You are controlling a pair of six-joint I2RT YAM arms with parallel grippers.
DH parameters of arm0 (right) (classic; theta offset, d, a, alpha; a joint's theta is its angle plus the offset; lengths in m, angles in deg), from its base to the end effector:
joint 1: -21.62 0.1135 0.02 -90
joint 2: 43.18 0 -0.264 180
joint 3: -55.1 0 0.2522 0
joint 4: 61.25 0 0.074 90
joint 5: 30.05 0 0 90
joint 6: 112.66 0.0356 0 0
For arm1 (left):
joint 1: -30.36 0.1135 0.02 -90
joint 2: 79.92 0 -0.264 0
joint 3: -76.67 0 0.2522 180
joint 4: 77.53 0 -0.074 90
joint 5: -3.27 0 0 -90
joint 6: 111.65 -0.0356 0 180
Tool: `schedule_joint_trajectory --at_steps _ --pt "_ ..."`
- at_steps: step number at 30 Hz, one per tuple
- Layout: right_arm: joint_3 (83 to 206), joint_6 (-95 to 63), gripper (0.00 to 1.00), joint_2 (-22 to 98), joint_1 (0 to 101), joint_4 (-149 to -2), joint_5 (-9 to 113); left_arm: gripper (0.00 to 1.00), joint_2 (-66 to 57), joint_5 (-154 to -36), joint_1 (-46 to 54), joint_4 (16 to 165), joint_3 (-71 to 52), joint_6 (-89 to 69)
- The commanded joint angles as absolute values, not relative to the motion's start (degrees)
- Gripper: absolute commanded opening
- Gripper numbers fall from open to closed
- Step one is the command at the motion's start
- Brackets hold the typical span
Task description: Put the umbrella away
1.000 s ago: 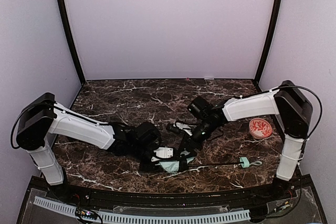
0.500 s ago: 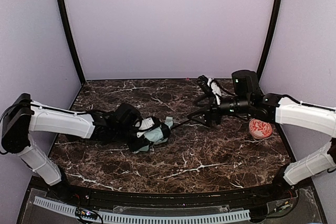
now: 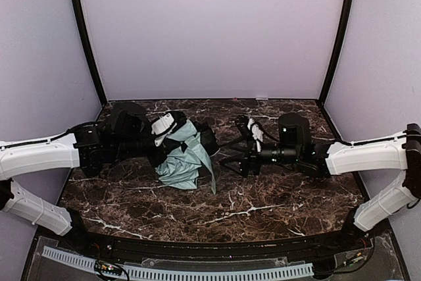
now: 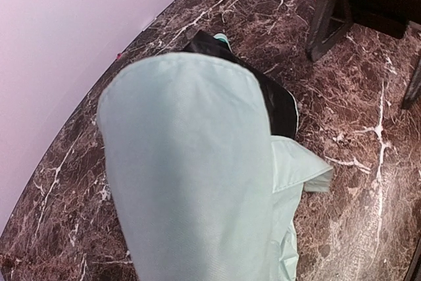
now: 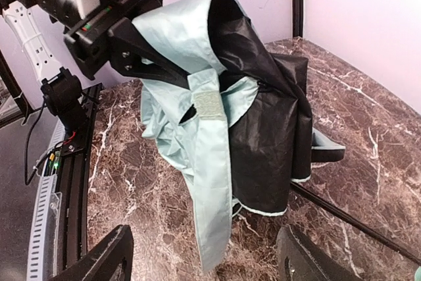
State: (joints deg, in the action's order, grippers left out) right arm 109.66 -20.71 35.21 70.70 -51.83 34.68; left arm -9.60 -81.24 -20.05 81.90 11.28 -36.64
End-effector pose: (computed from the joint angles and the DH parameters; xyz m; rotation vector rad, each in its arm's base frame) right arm 0.1853 0.2370 0.2438 -1.0588 1.6040 1.0156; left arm 0.1818 -0.2145 0.2933 1.0426 1.7374 -0.2962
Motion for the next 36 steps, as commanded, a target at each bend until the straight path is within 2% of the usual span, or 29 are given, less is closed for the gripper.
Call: schedule_joint_trajectory --at_steps 1,11,18,24,30,36 --pt "112.7 -18.9 0.75 40.4 71.1 -46.1 35.9 0.0 -8.1 -84.2 -20.2 80.6 11.1 -39.6" --pt "114.5 -30.7 0.77 37.3 71.1 -62.5 36.8 0.0 -2.9 -96.4 -21.7 84.4 16.4 -41.6" --pt "116.1 -28.8 0.74 40.4 71.2 -66.5 36.2 0.0 2.7 -94.7 -23.1 84.3 17.3 -42.0" --pt "117.5 -30.0 0.76 40.5 70.9 -66.2 36.6 0.0 9.2 -93.8 -25.1 78.6 15.1 -45.4" --pt "127.9 -40.7 0.77 47.2 67.8 -86.8 42.2 0.0 11.8 -92.0 -28.6 78.0 15.9 -48.7" --pt "140.1 -53.9 0.77 59.4 66.0 -103.5 52.2 0.0 9.1 -92.0 -28.9 80.1 17.7 -49.8"
